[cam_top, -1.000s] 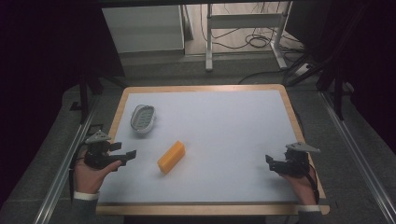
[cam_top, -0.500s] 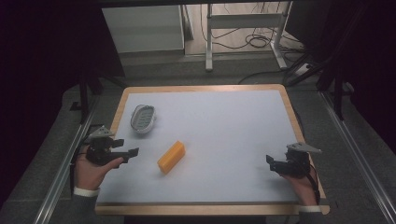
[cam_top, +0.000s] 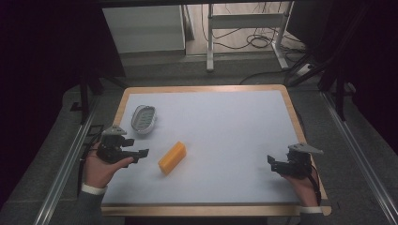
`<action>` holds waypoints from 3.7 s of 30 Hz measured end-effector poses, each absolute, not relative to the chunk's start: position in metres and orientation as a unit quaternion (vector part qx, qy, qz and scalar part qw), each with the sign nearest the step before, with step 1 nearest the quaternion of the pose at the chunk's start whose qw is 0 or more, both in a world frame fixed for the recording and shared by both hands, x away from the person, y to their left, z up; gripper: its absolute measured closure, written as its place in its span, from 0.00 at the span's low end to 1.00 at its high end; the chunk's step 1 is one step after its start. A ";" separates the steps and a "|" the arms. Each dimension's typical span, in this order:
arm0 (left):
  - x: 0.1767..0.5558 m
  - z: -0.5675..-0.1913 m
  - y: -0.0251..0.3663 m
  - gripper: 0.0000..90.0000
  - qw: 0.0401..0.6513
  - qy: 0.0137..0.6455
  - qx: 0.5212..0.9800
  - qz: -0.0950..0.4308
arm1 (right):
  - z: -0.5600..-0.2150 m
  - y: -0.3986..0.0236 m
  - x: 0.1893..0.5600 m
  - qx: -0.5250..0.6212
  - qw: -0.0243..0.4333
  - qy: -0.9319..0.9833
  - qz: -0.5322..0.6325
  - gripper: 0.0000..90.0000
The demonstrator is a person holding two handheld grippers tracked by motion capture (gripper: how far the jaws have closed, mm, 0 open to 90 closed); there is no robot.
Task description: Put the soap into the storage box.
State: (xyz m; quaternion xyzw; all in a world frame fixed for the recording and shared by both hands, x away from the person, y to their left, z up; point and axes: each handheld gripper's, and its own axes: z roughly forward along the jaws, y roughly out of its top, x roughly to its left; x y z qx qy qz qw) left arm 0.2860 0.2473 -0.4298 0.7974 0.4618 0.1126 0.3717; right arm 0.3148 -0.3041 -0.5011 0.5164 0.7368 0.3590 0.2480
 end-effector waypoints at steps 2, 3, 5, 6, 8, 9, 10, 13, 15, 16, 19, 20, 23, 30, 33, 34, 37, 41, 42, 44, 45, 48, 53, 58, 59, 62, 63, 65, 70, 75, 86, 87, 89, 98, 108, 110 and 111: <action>0.288 -0.430 0.242 0.27 0.367 0.457 0.803 0.110 | -0.501 -0.304 0.315 0.517 0.247 0.737 0.358 0.10; 0.288 -0.430 0.241 0.27 0.365 0.456 0.804 0.109 | -0.502 -0.304 0.315 0.517 0.247 0.737 0.358 0.10; 0.289 -0.430 0.238 0.27 0.362 0.453 0.807 0.108 | -0.502 -0.304 0.315 0.516 0.247 0.738 0.359 0.10; 0.290 -0.430 0.236 0.27 0.360 0.452 0.809 0.108 | -0.502 -0.304 0.315 0.516 0.247 0.738 0.358 0.10; 0.291 -0.430 0.233 0.27 0.358 0.451 0.811 0.106 | -0.502 -0.304 0.315 0.517 0.247 0.737 0.358 0.09; 0.292 -0.431 0.231 0.27 0.357 0.450 0.812 0.105 | -0.502 -0.304 0.315 0.519 0.248 0.736 0.357 0.09; 0.292 -0.431 0.231 0.27 0.357 0.450 0.812 0.105 | -0.502 -0.304 0.315 0.519 0.248 0.736 0.357 0.09; 0.295 -0.432 0.224 0.28 0.348 0.444 0.820 0.099 | -0.502 -0.306 0.315 0.525 0.248 0.732 0.357 0.09; 0.296 -0.433 0.222 0.28 0.346 0.443 0.821 0.098 | -0.502 -0.306 0.315 0.525 0.249 0.731 0.357 0.09; 0.297 -0.434 0.218 0.28 0.343 0.440 0.824 0.097 | -0.502 -0.306 0.315 0.526 0.249 0.731 0.356 0.09; 0.299 -0.434 0.214 0.28 0.339 0.437 0.828 0.094 | -0.503 -0.306 0.316 0.525 0.248 0.732 0.355 0.09; 0.299 -0.434 0.214 0.28 0.339 0.437 0.828 0.094 | -0.503 -0.306 0.315 0.525 0.248 0.732 0.355 0.09; 0.302 -0.435 0.208 0.28 0.329 0.438 0.832 0.092 | -0.503 -0.306 0.316 0.525 0.247 0.733 0.355 0.09; 0.304 -0.436 0.198 0.27 0.319 0.431 0.839 0.086 | -0.503 -0.306 0.315 0.526 0.248 0.732 0.355 0.09; 0.305 -0.437 0.192 0.28 0.311 0.427 0.845 0.086 | -0.503 -0.306 0.315 0.525 0.247 0.733 0.355 0.09; 0.305 -0.438 0.190 0.28 0.309 0.426 0.846 0.084 | -0.503 -0.306 0.315 0.526 0.246 0.733 0.355 0.09; 0.307 -0.440 0.185 0.28 0.302 0.423 0.851 0.080 | -0.504 -0.305 0.315 0.526 0.246 0.733 0.354 0.09; 0.310 -0.443 0.180 0.28 0.294 0.421 0.855 0.074 | -0.504 -0.306 0.316 0.526 0.247 0.733 0.354 0.09; 0.311 -0.445 0.178 0.28 0.292 0.422 0.855 0.073 | -0.504 -0.306 0.316 0.526 0.247 0.733 0.354 0.09; 0.312 -0.445 0.176 0.28 0.291 0.422 0.855 0.072 | -0.504 -0.306 0.316 0.526 0.247 0.733 0.354 0.09; 0.314 -0.447 0.172 0.28 0.286 0.420 0.858 0.070 | -0.504 -0.306 0.316 0.525 0.247 0.733 0.354 0.09; 0.317 -0.452 0.166 0.28 0.284 0.420 0.860 0.063 | -0.504 -0.305 0.316 0.524 0.248 0.734 0.353 0.09; 0.323 -0.460 0.160 0.29 0.269 0.425 0.862 0.062 | -0.505 -0.306 0.316 0.526 0.247 0.734 0.353 0.09; 0.327 -0.466 0.154 0.31 0.264 0.429 0.862 0.054 | -0.506 -0.305 0.316 0.526 0.246 0.733 0.353 0.09; 0.330 -0.469 0.151 0.32 0.257 0.431 0.863 0.053 | -0.506 -0.305 0.316 0.526 0.246 0.734 0.352 0.09; 0.334 -0.474 0.145 0.33 0.242 0.435 0.865 0.057 | -0.507 -0.305 0.317 0.526 0.246 0.734 0.351 0.09; 0.334 -0.475 0.144 0.34 0.240 0.436 0.866 0.057 | -0.507 -0.306 0.317 0.526 0.247 0.735 0.350 0.09; 0.336 -0.477 0.142 0.36 0.233 0.438 0.866 0.057 | -0.507 -0.306 0.317 0.527 0.247 0.735 0.349 0.09; 0.336 -0.479 0.141 0.42 0.227 0.442 0.866 0.061 | -0.508 -0.307 0.317 0.527 0.247 0.734 0.349 0.09; 0.335 -0.483 0.142 0.48 0.226 0.447 0.864 0.054 | -0.508 -0.306 0.317 0.526 0.247 0.736 0.348 0.09; 0.334 -0.486 0.140 0.65 0.228 0.449 0.862 0.052 | -0.510 -0.305 0.317 0.526 0.247 0.737 0.345 0.09; 0.333 -0.486 0.140 0.66 0.229 0.450 0.861 0.055 | -0.510 -0.305 0.317 0.526 0.247 0.737 0.344 0.09; 0.334 -0.486 0.141 0.67 0.230 0.451 0.861 0.059 | -0.511 -0.304 0.317 0.526 0.248 0.738 0.343 0.09; 0.336 -0.484 0.144 0.68 0.242 0.447 0.860 0.050 | -0.511 -0.305 0.317 0.526 0.249 0.738 0.342 0.09; 0.334 -0.478 0.149 0.68 0.260 0.440 0.859 0.043 | -0.511 -0.306 0.317 0.526 0.249 0.738 0.342 0.09; 0.334 -0.475 0.151 0.68 0.264 0.441 0.857 0.046 | -0.512 -0.306 0.317 0.526 0.250 0.738 0.342 0.09; 0.334 -0.474 0.153 0.68 0.266 0.442 0.855 0.047 | -0.512 -0.306 0.317 0.526 0.250 0.738 0.341 0.09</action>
